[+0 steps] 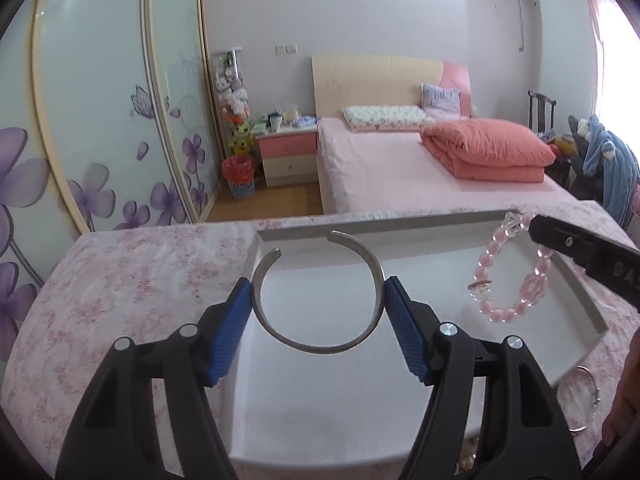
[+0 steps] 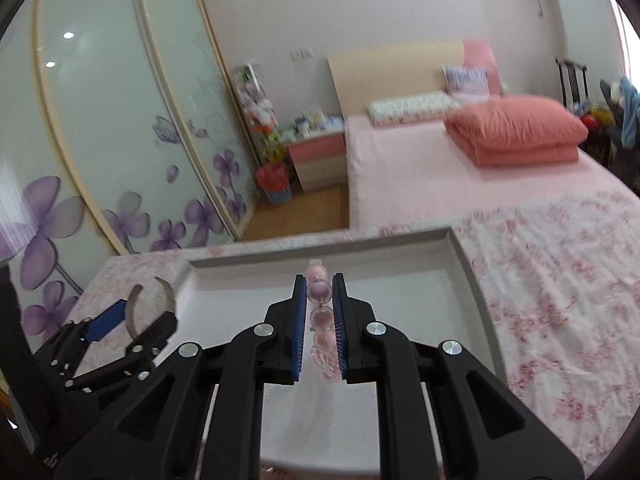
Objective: Organize jewelry
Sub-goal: 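Carry both bracelets into the gray tray and open both grippers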
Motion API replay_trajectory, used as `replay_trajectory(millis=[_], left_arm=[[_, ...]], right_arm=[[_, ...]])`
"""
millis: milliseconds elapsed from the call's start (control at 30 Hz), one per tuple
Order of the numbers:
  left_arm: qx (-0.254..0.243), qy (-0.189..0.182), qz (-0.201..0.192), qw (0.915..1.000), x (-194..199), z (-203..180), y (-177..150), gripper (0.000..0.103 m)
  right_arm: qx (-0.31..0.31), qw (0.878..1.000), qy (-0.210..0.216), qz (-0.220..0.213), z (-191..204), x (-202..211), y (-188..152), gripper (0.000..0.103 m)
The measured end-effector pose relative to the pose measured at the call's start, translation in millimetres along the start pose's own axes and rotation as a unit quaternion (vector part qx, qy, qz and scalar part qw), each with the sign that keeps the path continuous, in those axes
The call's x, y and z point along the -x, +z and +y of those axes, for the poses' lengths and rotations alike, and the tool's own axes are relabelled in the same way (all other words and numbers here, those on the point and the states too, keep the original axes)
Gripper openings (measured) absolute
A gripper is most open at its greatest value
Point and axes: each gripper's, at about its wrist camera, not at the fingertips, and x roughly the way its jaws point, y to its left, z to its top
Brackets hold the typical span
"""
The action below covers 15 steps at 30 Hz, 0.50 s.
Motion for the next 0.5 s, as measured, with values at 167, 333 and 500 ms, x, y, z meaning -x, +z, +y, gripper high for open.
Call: replay_trajectory(millis=[167, 333, 500], left_arm=[[-0.004, -0.006, 0.020, 0.9998, -21, -4, 0, 0.066], [-0.001, -0.008, 0.028, 0.9996, -30, -4, 0, 0.067], [-0.002, -0.003, 0.018, 0.9998, -27, -3, 3, 0.073]], right_arm=[[0.004, 1.000, -0.023, 0.011, -6, -3, 1, 0.014], [-0.003, 1.000, -0.031, 0.002, -10, 3, 4, 0.035], [0.001, 0.999, -0.032, -0.006, -12, 13, 2, 0.040]])
